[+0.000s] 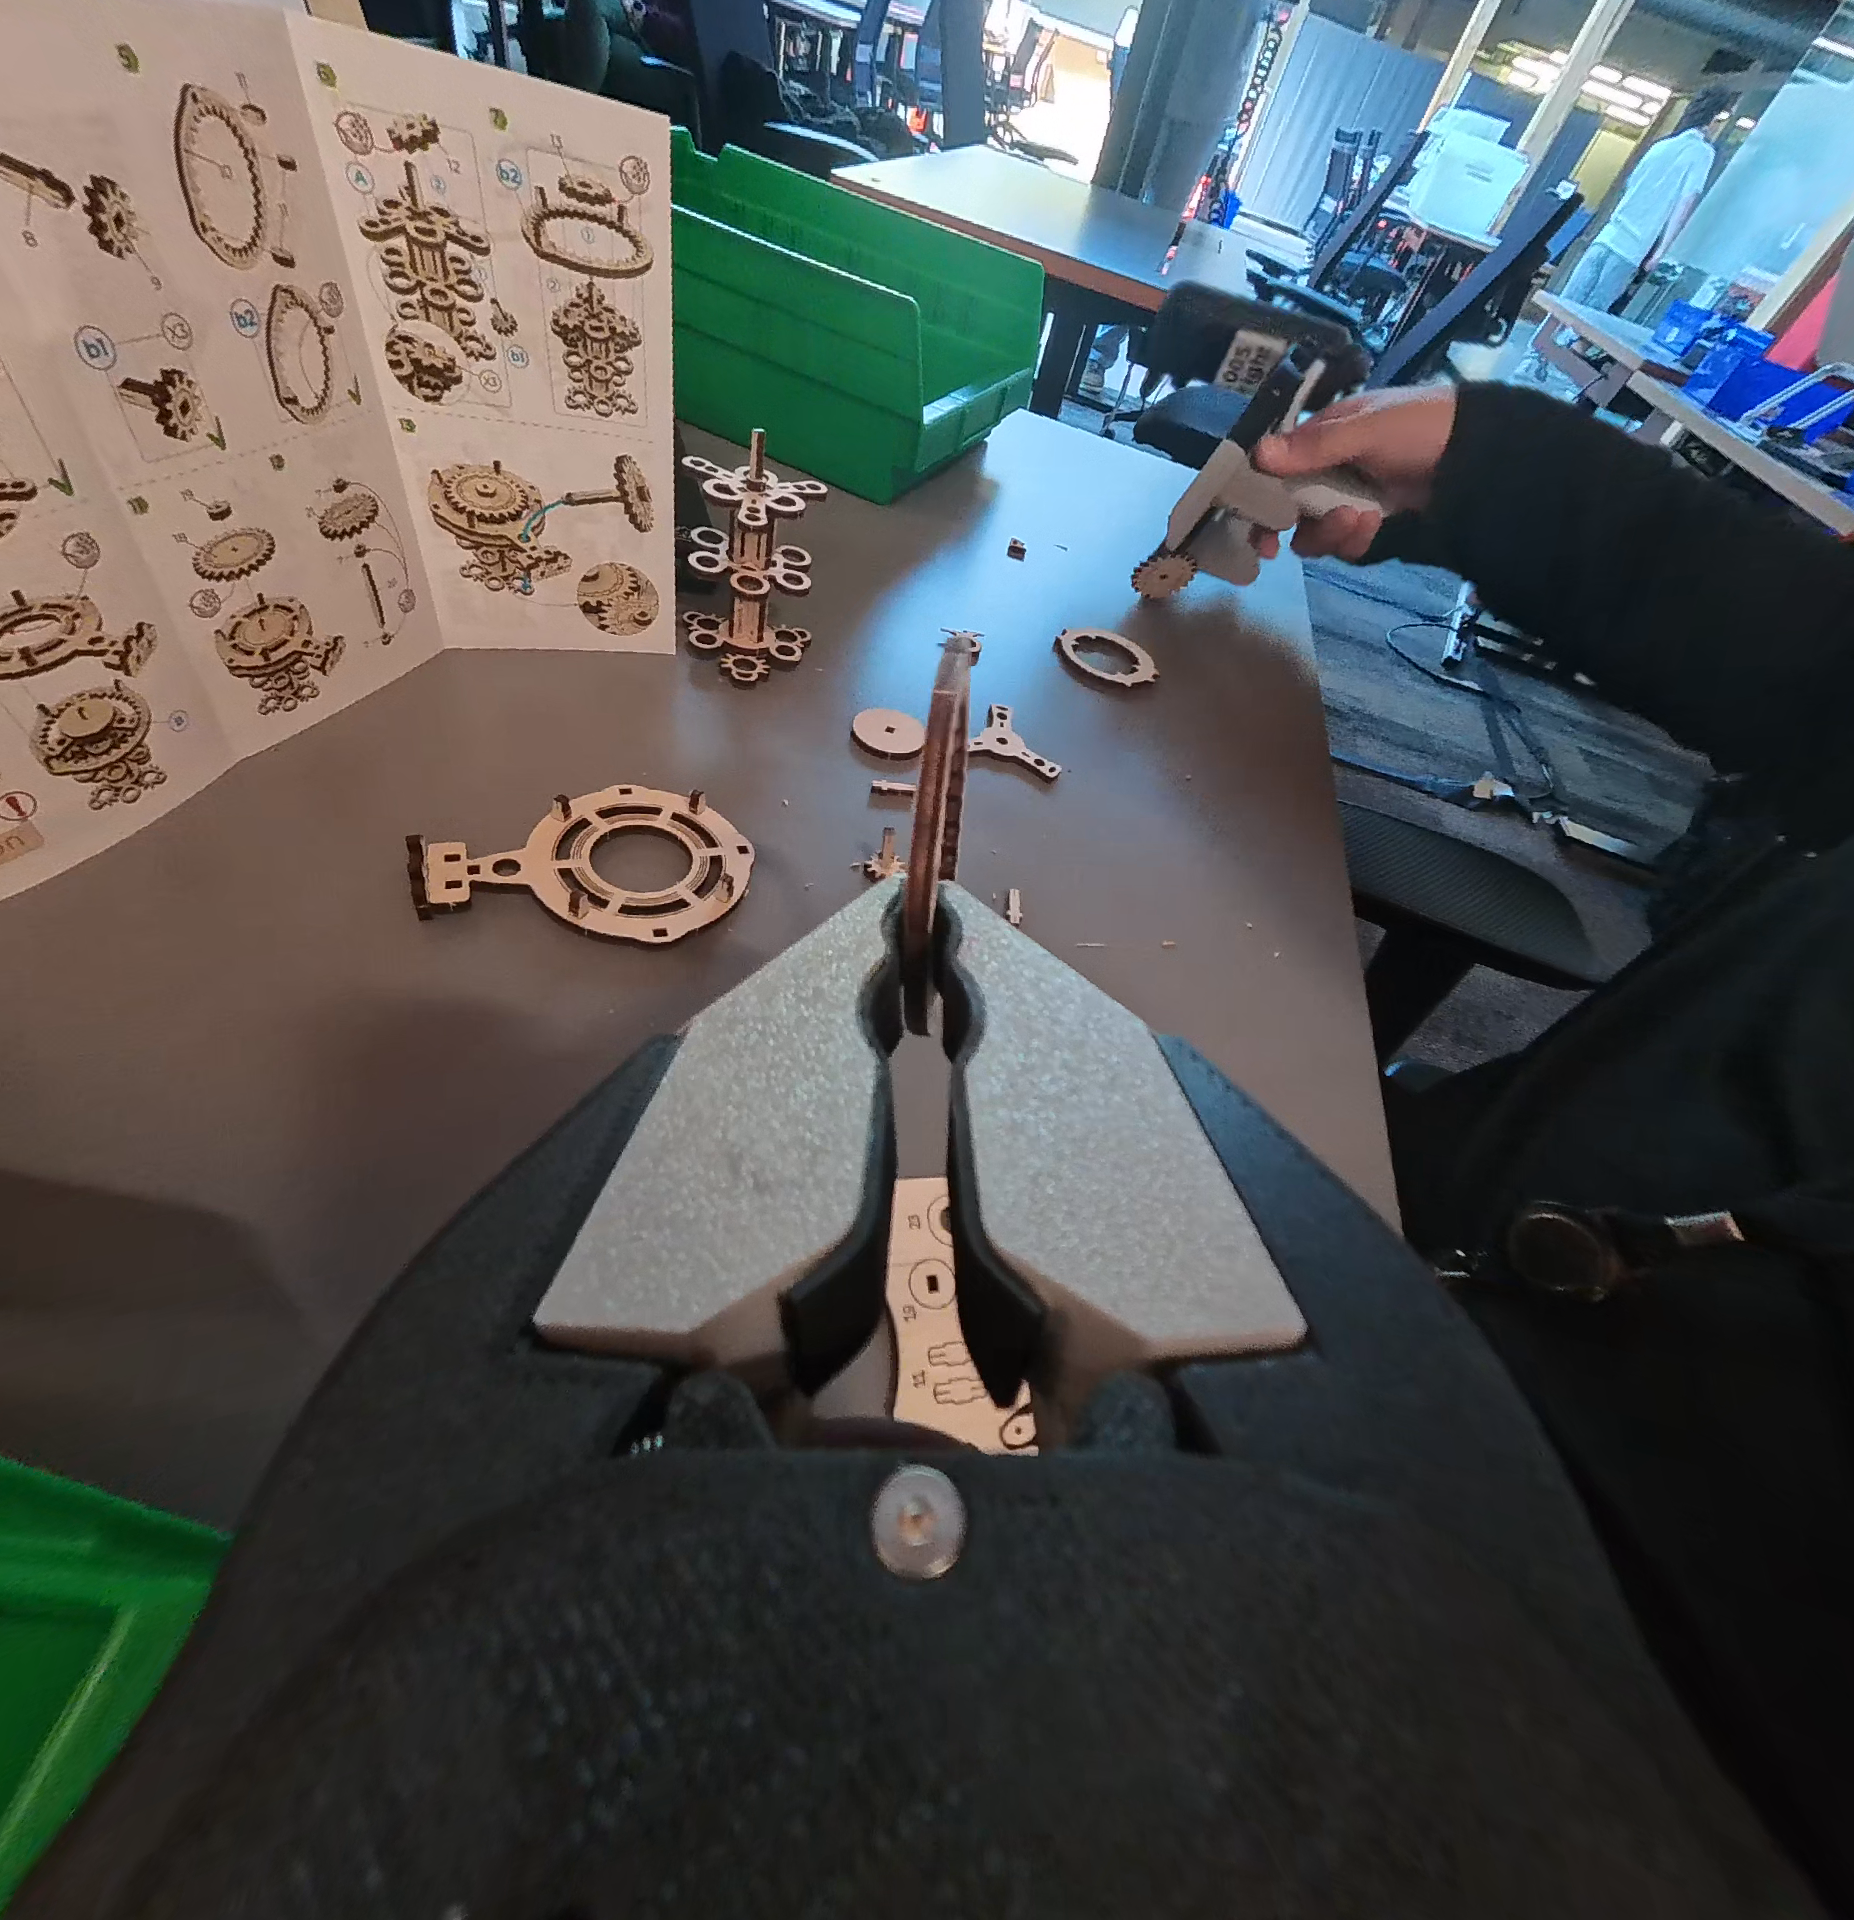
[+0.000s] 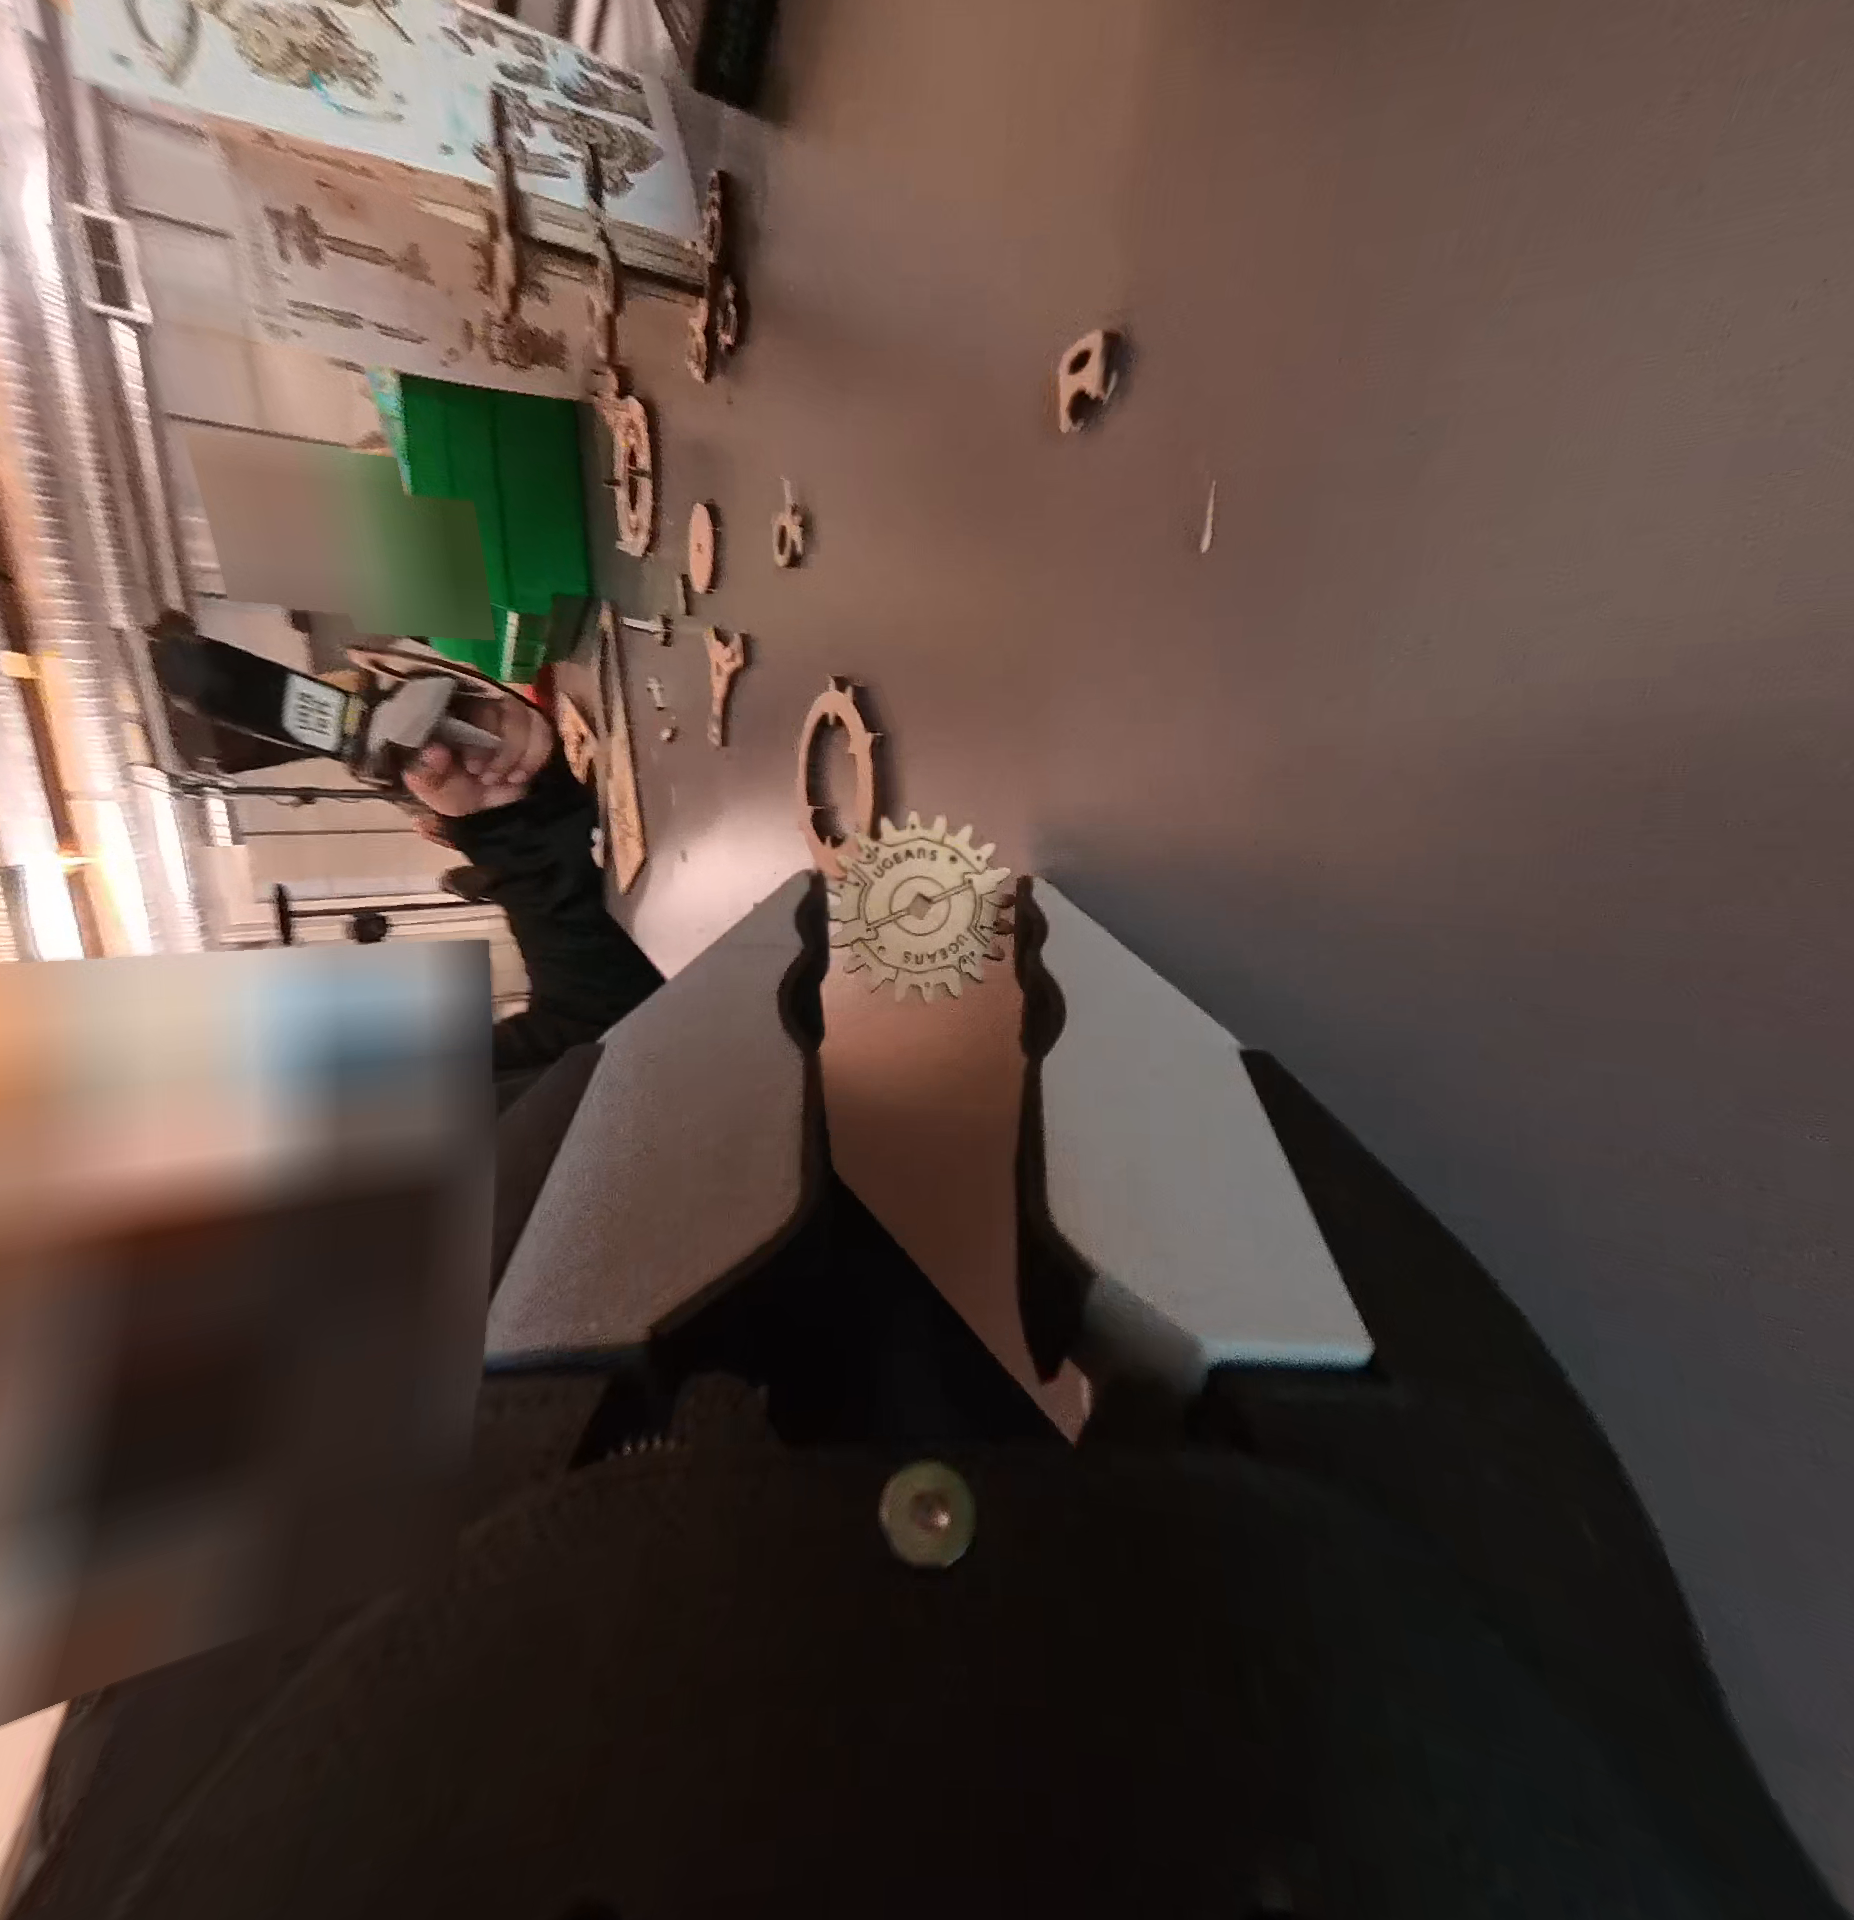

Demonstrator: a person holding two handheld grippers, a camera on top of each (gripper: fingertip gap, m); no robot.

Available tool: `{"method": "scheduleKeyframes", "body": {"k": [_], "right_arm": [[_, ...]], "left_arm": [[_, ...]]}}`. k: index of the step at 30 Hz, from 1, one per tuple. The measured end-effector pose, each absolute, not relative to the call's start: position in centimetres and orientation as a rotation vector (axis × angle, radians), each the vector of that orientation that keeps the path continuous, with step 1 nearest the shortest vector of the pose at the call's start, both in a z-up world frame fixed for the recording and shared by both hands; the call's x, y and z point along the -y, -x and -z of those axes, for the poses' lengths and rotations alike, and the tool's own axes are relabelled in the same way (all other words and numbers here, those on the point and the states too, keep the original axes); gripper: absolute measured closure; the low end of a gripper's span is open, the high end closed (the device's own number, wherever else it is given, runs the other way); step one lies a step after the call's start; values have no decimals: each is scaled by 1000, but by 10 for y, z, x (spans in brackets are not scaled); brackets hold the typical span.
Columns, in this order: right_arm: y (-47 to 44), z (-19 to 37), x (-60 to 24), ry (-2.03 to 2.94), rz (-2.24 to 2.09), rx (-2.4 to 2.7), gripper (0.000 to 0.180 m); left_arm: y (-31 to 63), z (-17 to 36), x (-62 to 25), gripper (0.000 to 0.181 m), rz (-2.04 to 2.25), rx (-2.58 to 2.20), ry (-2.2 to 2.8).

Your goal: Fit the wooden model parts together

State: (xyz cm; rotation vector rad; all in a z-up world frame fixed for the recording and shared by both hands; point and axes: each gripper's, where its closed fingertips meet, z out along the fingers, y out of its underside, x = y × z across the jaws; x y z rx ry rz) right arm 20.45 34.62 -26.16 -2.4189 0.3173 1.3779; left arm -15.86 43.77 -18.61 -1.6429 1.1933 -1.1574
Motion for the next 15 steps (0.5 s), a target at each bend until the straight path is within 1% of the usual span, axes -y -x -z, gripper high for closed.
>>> {"method": "scheduleKeyframes", "body": {"k": [7, 11, 15], "right_arm": [[-218, 264, -352, 2595, -1089, -216, 146], [-217, 259, -358, 2587, -895, -88, 123], [-216, 243, -354, 2532, -515, 282, 124]], "left_arm": [[159, 185, -437, 181, 1159, -1194, 1638], [160, 184, -436, 181, 1162, -1193, 1633], [159, 184, -435, 181, 1158, -1199, 1633]]}}
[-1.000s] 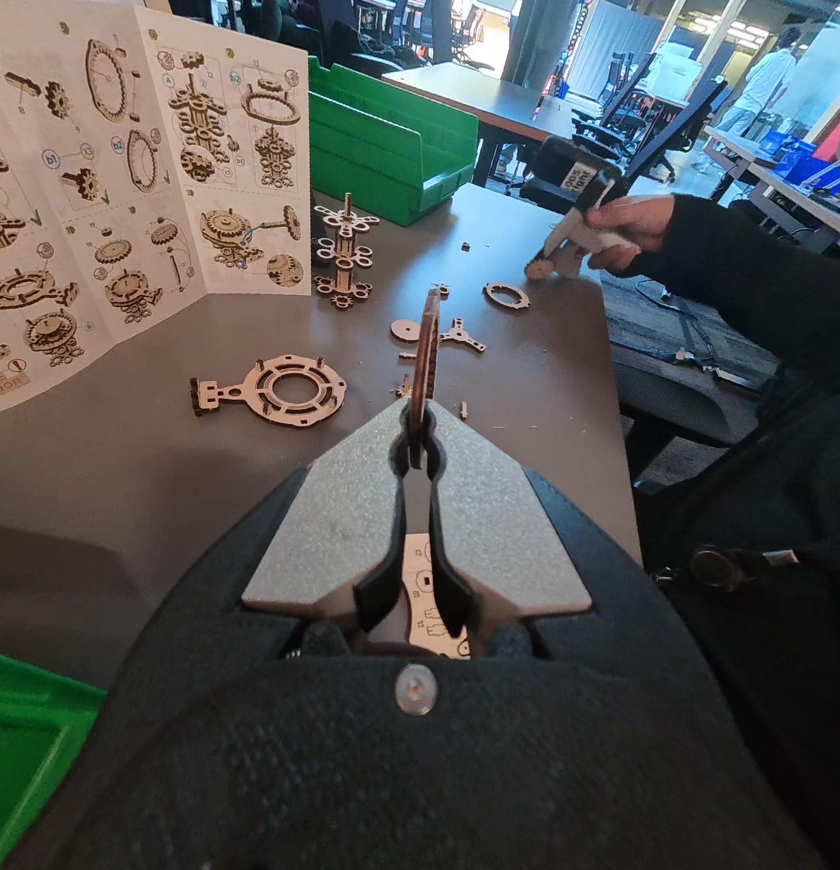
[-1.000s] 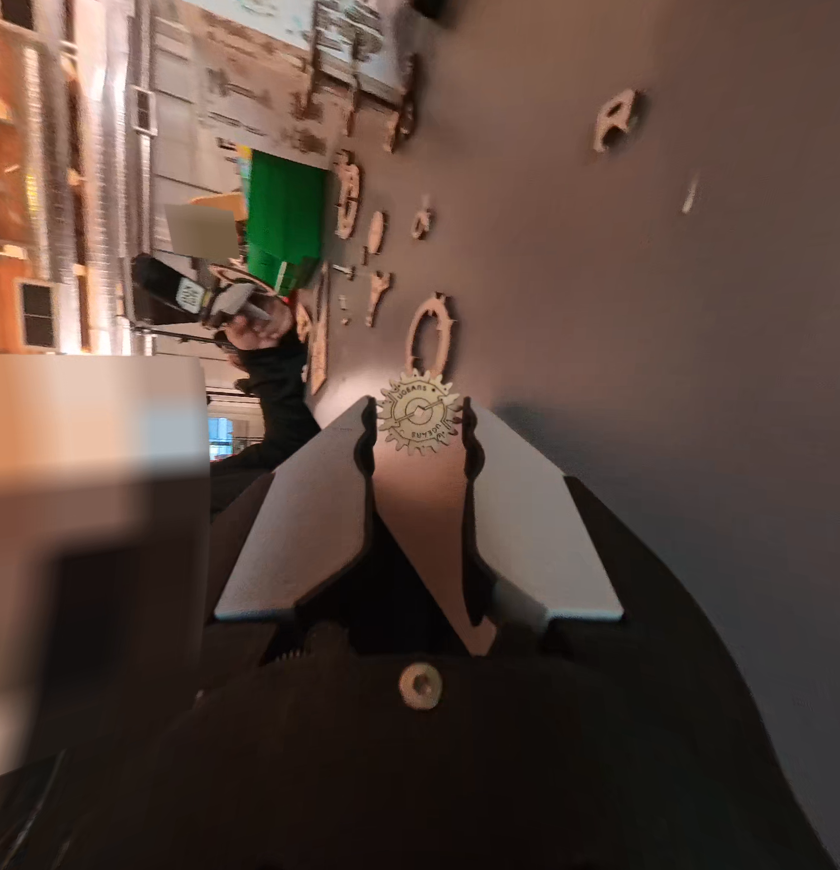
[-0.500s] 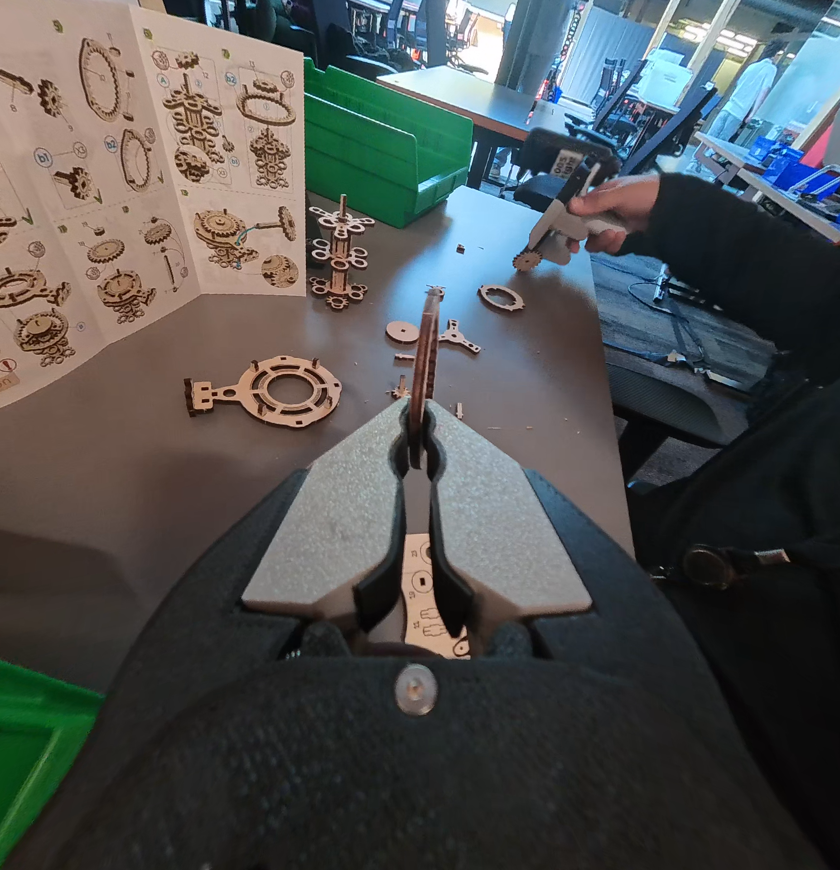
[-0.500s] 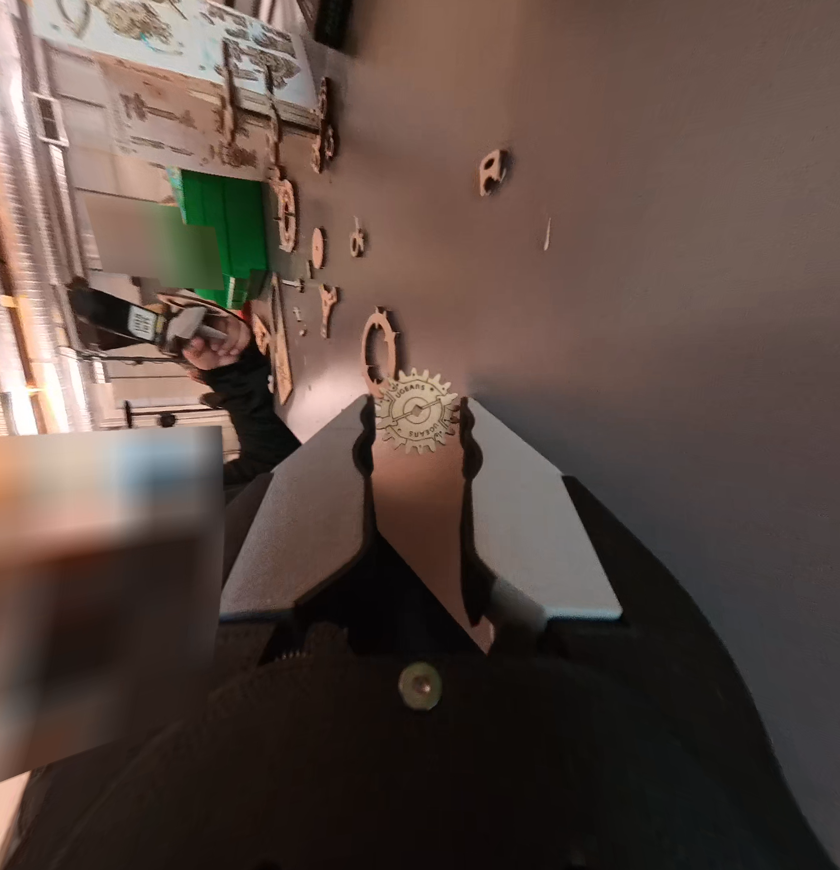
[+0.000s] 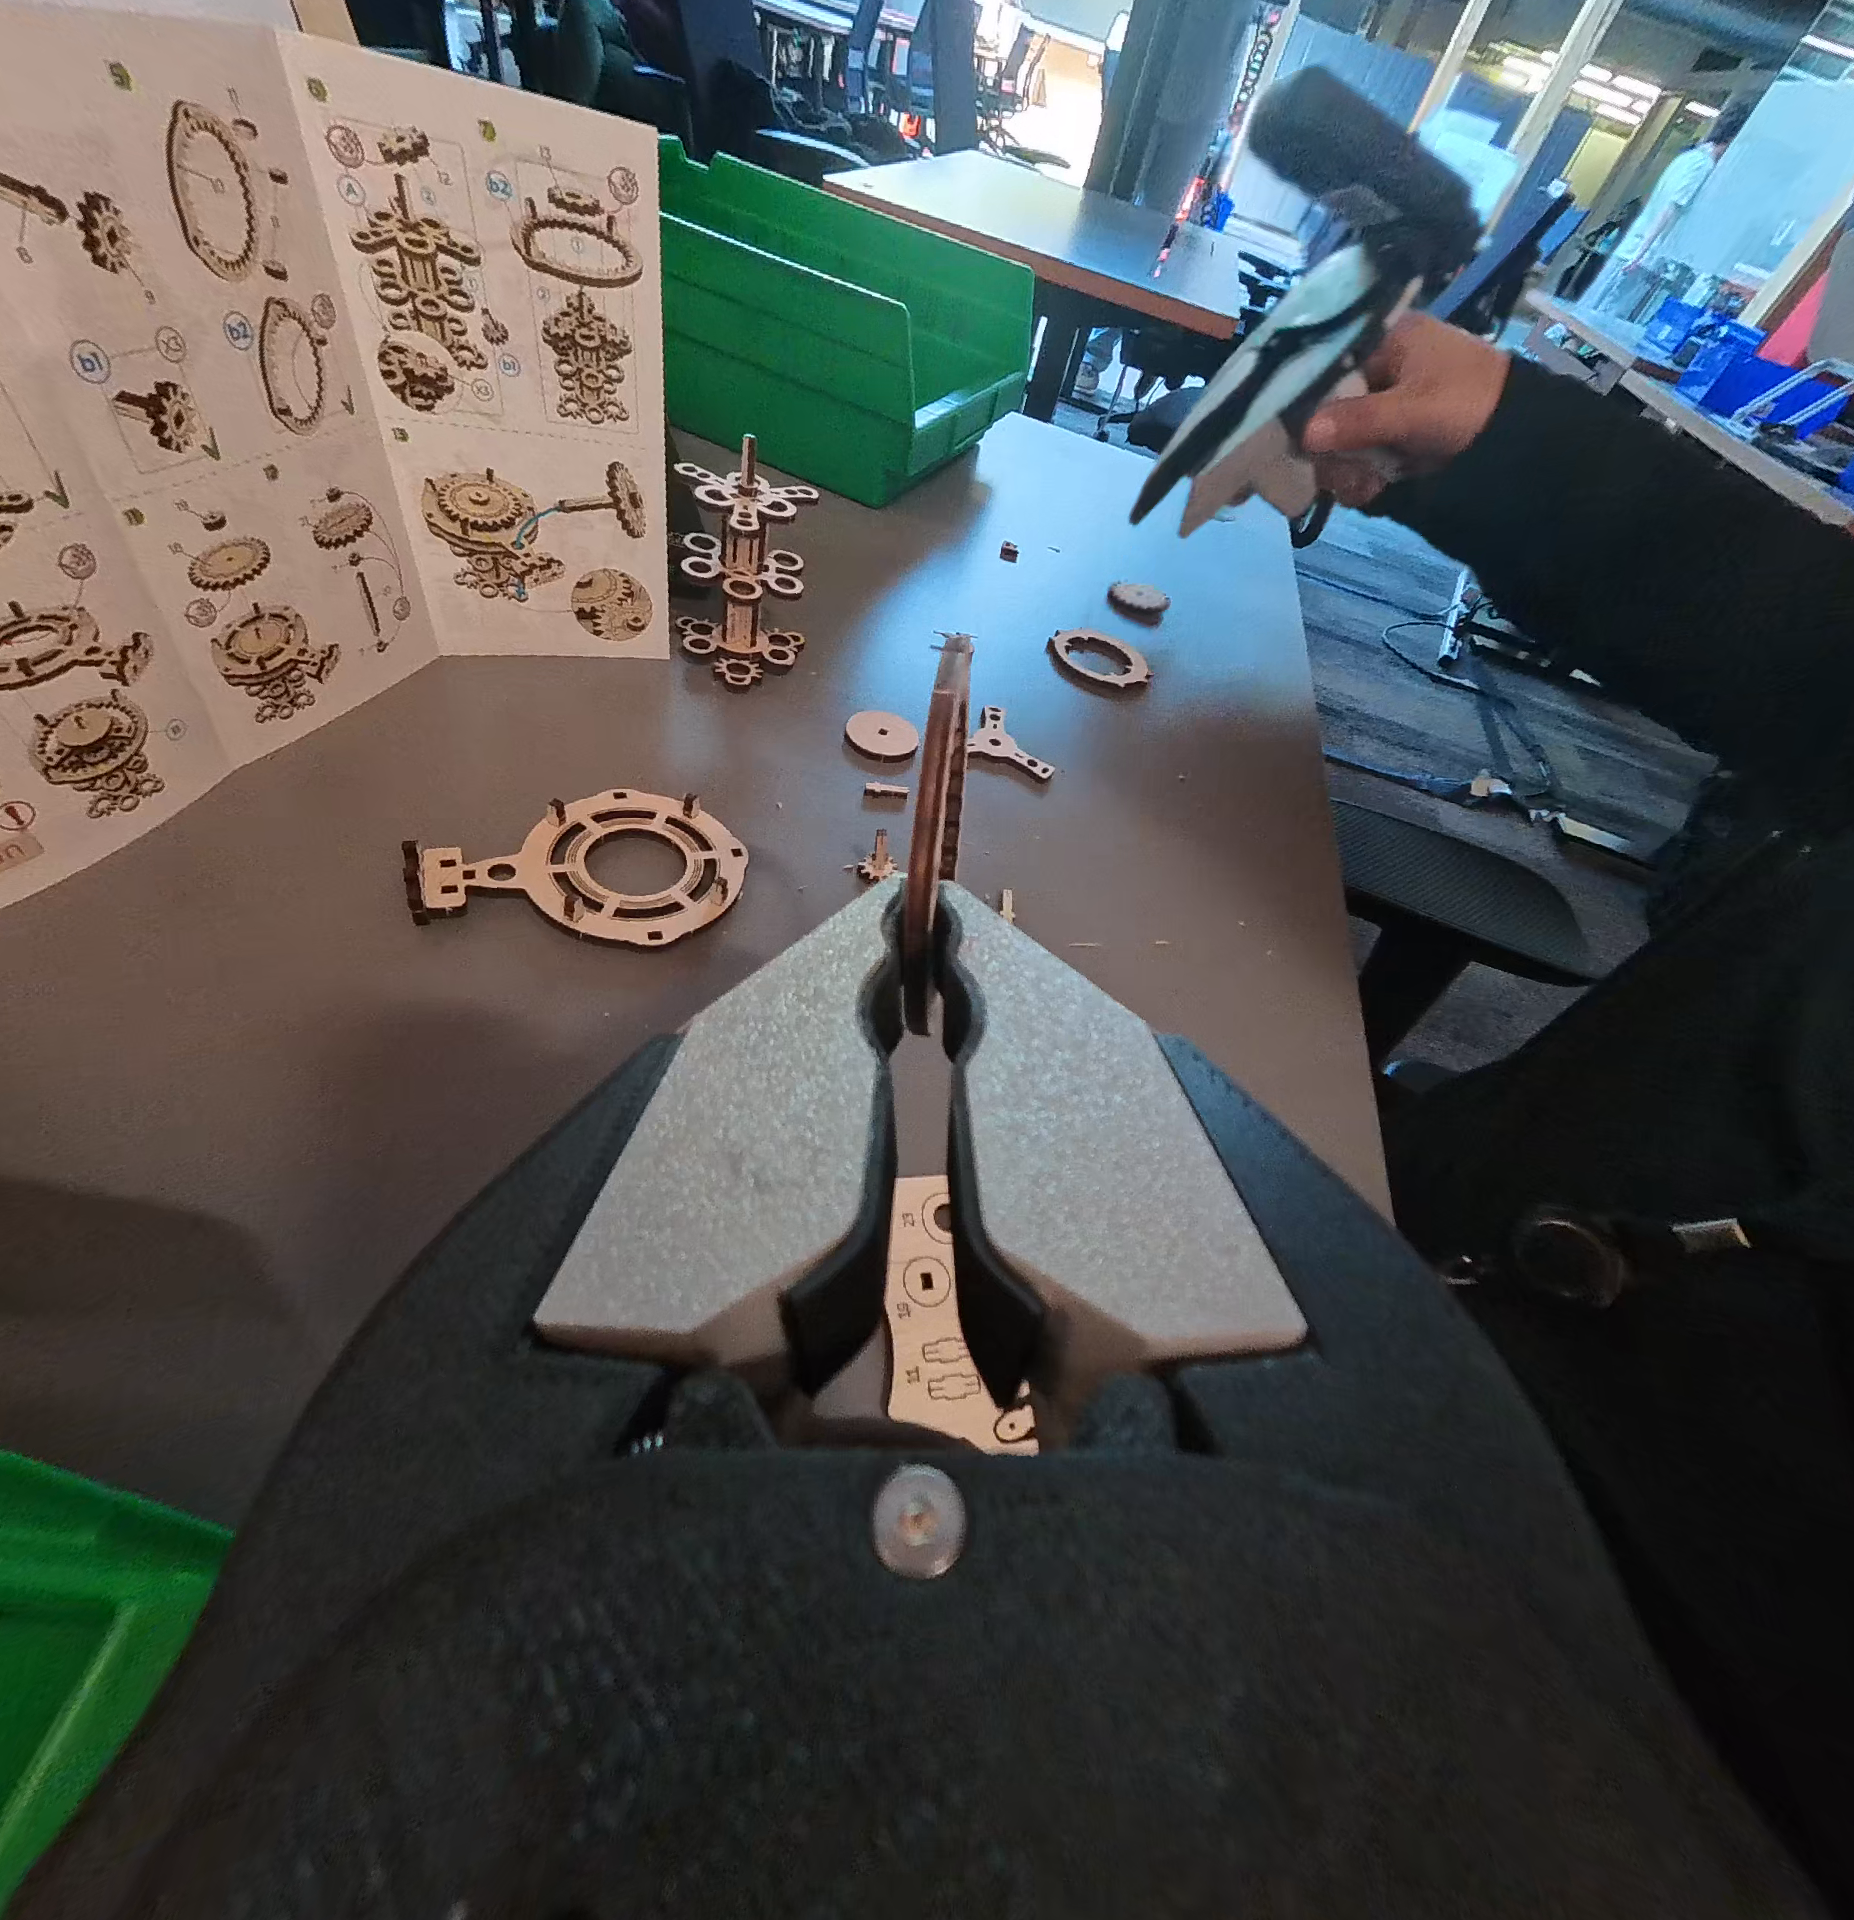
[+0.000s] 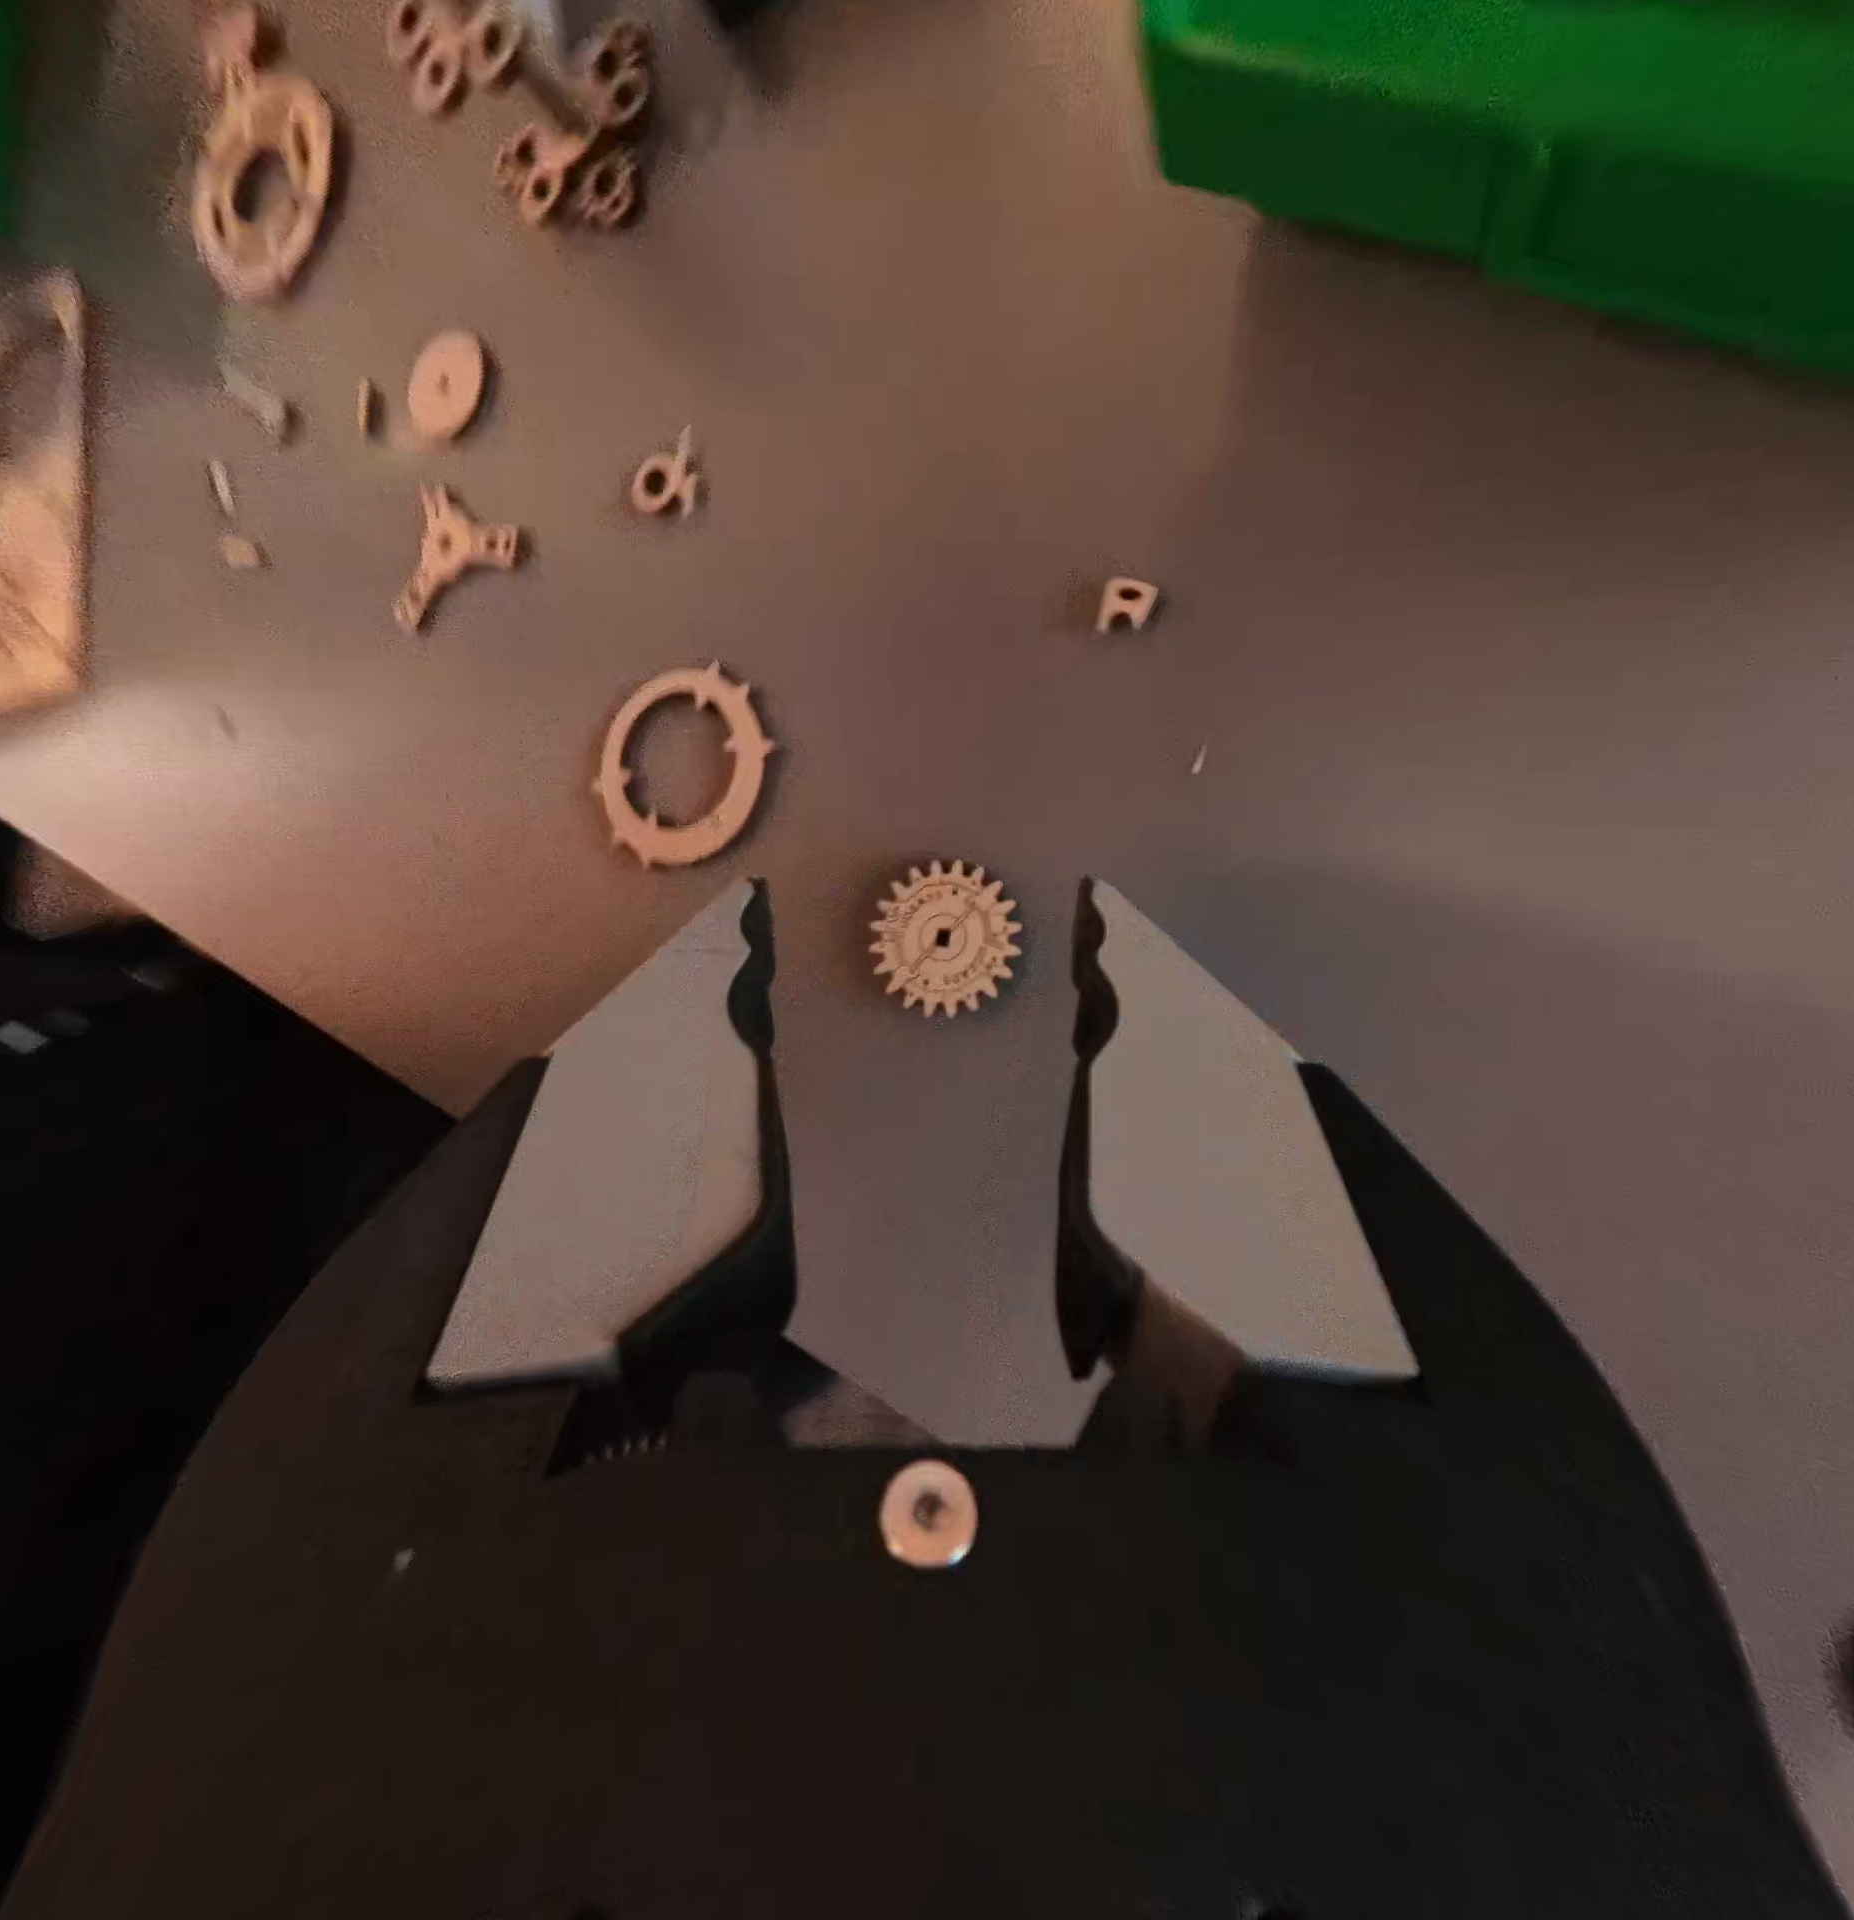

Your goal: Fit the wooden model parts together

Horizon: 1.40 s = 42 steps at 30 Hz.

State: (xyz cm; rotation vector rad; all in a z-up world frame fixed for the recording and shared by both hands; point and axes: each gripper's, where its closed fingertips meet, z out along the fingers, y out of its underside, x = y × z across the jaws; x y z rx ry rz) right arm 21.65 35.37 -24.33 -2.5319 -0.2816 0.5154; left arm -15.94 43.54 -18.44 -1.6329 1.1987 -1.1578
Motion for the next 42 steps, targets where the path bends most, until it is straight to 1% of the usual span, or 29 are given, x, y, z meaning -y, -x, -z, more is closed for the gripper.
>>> {"method": "scheduleKeyframes", "body": {"k": [1, 3, 4, 6, 8, 10, 13, 15, 16, 18, 19, 20, 23, 27, 29, 32, 35, 37, 42], "right_arm": [[-216, 241, -348, 2530, -413, 386, 126], [-213, 242, -335, 2525, -191, 650, 123], [-212, 245, -328, 2512, -71, 801, 127], [-208, 250, -321, 2480, 110, 1028, 144], [-203, 254, -324, 2488, 154, 1074, 153], [-205, 259, -329, 2520, 154, 1062, 141], [-209, 269, -332, 2538, 151, 1134, 136], [-214, 276, -334, 2542, 201, 1228, 138], [-214, 277, -335, 2541, 216, 1257, 148], [-210, 273, -341, 2551, 227, 1250, 143], [-205, 268, -347, 2536, 213, 1218, 141], [-198, 261, -354, 2507, 188, 1164, 142], [-156, 249, -360, 2419, -74, 1080, 140], [-147, 251, -364, 2387, -119, 1008, 144], [-142, 237, -375, 2321, -196, 895, 148], [-124, 200, -399, 2130, -349, 764, 143], [-77, 169, -416, 1945, -596, 739, 135], [-36, 157, -425, 1841, -749, 773, 134], [60, 157, -454, 1741, -951, 911, 124]], "left_arm": [[160, 184, -436, 181, 1159, -1197, 1633], [159, 184, -435, 181, 1163, -1197, 1631], [159, 184, -435, 181, 1162, -1199, 1630], [157, 185, -434, 181, 1157, -1208, 1631], [156, 187, -433, 181, 1153, -1215, 1633], [156, 187, -433, 181, 1154, -1214, 1636], [157, 187, -435, 181, 1164, -1202, 1640], [157, 186, -435, 181, 1173, -1197, 1638], [157, 186, -435, 181, 1175, -1197, 1637], [157, 186, -434, 181, 1168, -1201, 1635], [157, 187, -434, 181, 1164, -1205, 1634], [156, 187, -434, 181, 1160, -1208, 1633], [156, 189, -435, 181, 1143, -1211, 1640], [157, 188, -437, 181, 1139, -1199, 1641], [157, 187, -438, 181, 1142, -1191, 1638], [152, 190, -438, 181, 1174, -1184, 1663], [146, 191, -440, 181, 1197, -1189, 1700], [141, 190, -440, 181, 1209, -1208, 1723], [130, 175, -455, 181, 1208, -1172, 1724]]}}
